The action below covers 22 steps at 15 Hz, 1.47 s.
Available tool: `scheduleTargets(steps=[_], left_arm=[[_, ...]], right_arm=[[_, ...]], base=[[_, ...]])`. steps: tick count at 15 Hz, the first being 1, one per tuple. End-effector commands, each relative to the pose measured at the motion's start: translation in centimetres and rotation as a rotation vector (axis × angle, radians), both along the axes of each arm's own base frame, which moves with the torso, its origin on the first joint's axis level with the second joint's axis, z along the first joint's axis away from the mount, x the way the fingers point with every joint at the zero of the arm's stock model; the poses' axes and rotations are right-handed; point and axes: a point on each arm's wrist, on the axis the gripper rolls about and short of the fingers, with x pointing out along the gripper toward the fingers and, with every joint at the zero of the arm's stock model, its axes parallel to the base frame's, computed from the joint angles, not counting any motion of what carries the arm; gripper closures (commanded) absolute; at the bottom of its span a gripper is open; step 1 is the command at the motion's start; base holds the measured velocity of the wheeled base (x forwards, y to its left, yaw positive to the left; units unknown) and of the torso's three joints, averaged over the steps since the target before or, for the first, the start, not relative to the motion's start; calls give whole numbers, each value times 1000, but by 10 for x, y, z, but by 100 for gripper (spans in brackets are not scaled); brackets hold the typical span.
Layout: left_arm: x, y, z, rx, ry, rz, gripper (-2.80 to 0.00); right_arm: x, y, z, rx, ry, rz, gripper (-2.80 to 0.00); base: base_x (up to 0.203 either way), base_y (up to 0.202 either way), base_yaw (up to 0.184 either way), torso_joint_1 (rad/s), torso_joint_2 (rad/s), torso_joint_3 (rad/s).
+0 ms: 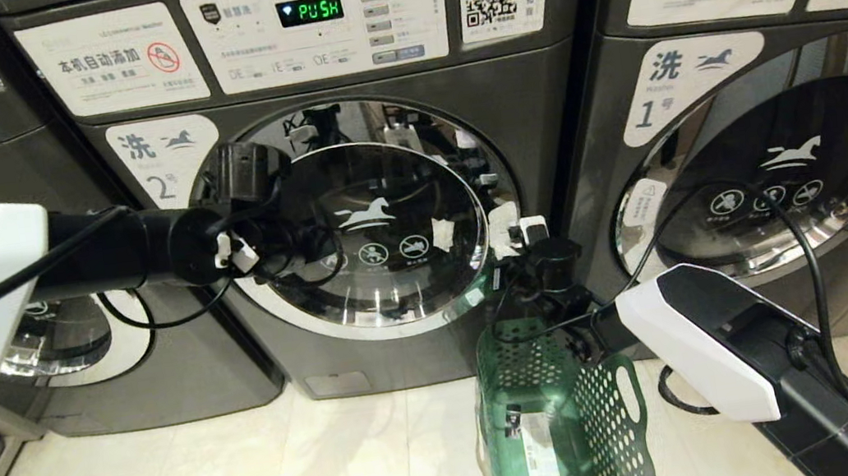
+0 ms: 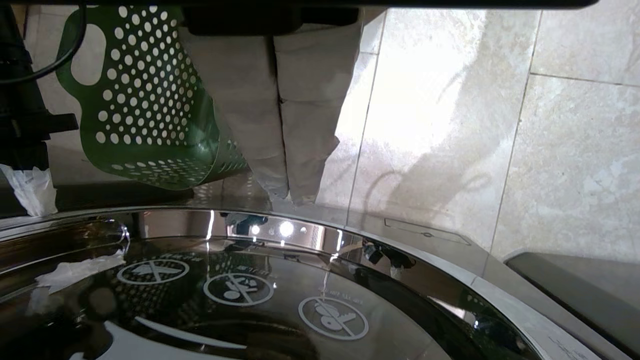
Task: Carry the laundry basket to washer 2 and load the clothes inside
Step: Press the washing machine door tightly with the right hand
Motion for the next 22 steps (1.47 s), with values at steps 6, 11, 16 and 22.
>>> scheduleTargets(steps=[6,11,16,22], left_arm=[[-14,5,3,0,15,5,0],[-21,8,4,-5,-9,3,0],[-31,11,9,-5,-11,4,0],[-51,19,21,5,-26,30,0]], right_arm=[[-2,-1,38,26,-67,-12,0],[-5,-3,62,41,-106,-16,0],[-4,-6,70,30,-117,-22,0],[-1,-7,63,22,-88,-12,0]], base=[[0,0,0,3,0,-48],[0,0,0,0,0,0],[0,0,0,0,0,0],[0,0,0,0,0,0]])
